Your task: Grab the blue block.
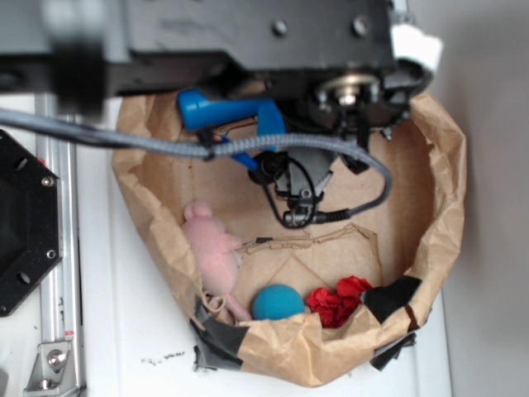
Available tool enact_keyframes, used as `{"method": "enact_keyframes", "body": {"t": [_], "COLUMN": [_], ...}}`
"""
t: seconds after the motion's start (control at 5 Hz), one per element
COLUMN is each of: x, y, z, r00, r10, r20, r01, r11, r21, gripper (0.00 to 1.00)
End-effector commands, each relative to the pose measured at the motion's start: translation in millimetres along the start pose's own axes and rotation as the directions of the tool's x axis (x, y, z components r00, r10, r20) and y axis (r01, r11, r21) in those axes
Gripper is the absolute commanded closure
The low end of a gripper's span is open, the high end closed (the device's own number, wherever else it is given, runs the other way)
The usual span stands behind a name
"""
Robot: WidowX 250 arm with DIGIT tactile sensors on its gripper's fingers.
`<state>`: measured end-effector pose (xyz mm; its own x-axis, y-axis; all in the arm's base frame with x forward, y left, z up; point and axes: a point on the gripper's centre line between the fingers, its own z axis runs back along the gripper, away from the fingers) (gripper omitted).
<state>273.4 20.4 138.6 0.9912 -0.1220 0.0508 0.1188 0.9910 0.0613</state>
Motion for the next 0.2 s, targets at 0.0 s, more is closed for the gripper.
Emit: {"method": "enact_keyframes", "body": {"t": [0.0], "x": [-15.3], "y": [-19.2], "z": [44.6], "r00": [1.000], "r10": [0.001], "r20": [0.021], "r01": [-0.001], "r11": [1.000], "r21": [0.013], "gripper": [1.00]}}
